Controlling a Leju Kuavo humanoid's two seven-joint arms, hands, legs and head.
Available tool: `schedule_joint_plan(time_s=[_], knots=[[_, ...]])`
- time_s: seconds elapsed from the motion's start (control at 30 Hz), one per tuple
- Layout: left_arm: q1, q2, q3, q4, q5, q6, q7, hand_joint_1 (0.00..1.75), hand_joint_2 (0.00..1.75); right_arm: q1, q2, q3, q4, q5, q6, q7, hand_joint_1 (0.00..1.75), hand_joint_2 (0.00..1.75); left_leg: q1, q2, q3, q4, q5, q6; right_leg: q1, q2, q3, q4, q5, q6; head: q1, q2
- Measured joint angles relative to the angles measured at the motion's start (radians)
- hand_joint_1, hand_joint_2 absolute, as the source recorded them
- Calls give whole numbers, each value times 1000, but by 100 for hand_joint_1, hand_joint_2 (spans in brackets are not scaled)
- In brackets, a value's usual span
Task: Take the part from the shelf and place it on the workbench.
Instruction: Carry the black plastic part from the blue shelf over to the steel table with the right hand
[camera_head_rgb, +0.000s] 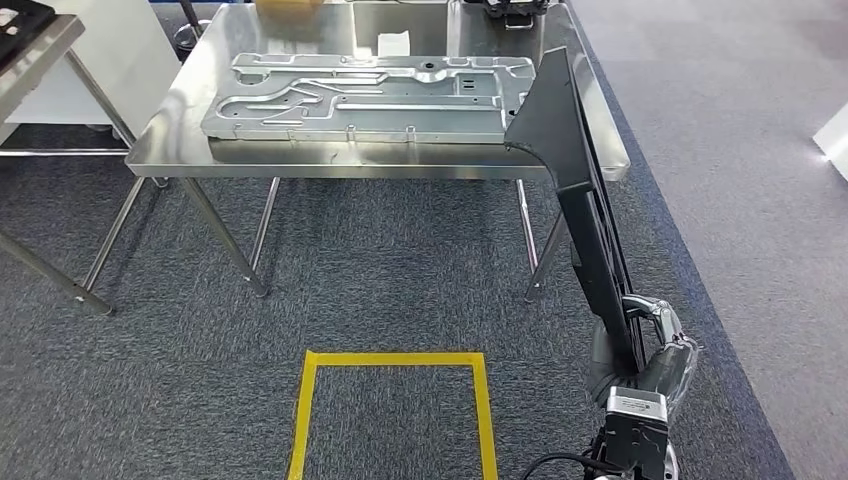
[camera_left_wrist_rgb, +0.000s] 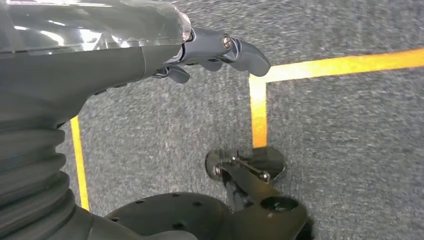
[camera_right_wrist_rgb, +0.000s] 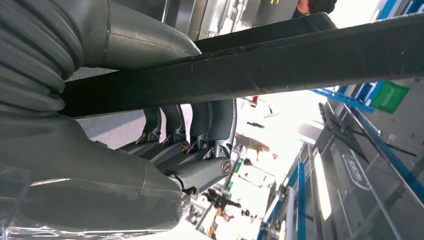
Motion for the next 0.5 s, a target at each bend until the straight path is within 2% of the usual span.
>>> schedule_joint_plan(time_s=[0.07,0.13,0.17,0.2,0.27,0.3,0.33,0.37,0.4,0.47,0.5], knots=[[-2,0,2,0,0,-4,1,0,175,0,-4,7,0,-1,0,0,175,175,-2,-21,14,-40,7,9,-1,19,-8,3,3,14,0,0],[-6,0,3,0,-1,-8,3,0,175,0,-7,9,0,-1,0,0,175,175,-4,0,15,-45,14,23,-4,31,-14,1,7,28,1,0],[-7,0,3,0,-4,-9,5,0,175,0,-10,9,0,-1,0,0,175,175,-3,11,16,-50,19,31,-3,16,-18,7,2,33,1,0],[-7,0,3,0,-6,-9,7,0,175,-1,-12,9,0,-1,0,0,175,175,-1,22,16,-55,23,39,-2,-10,-30,30,-14,37,3,0],[-5,0,3,0,-12,-8,14,0,175,-5,-16,11,0,-1,0,0,175,175,-2,43,13,-60,28,49,1,-71,-81,136,-78,43,6,0],[-4,0,3,0,-14,-8,18,0,175,-6,-18,12,0,-1,0,0,175,175,-4,52,10,-59,28,50,0,-84,-114,204,-110,45,7,0],[-3,0,3,0,-15,-7,22,0,175,-7,-19,13,1,-1,0,0,175,175,-6,61,8,-59,28,51,-1,-90,-137,257,-128,47,7,0],[-2,0,3,0,-16,-6,25,0,175,-6,-20,13,1,-1,0,0,175,175,-7,69,7,-58,28,51,-1,-92,-144,278,-128,47,7,0],[-2,0,3,0,-17,-6,27,0,175,-6,-20,14,1,-1,0,0,175,175,-7,74,8,-58,28,50,-1,-93,-131,259,-109,46,7,0],[-4,-1,3,0,-18,-6,29,0,175,-6,-21,16,2,-1,0,0,175,175,-8,81,10,-57,27,48,1,-100,-56,127,-47,38,7,0],[-5,-1,3,0,-19,-6,29,0,175,-6,-21,17,2,-1,0,0,175,175,-10,83,10,-55,25,45,4,-106,-19,60,-25,32,6,0]])
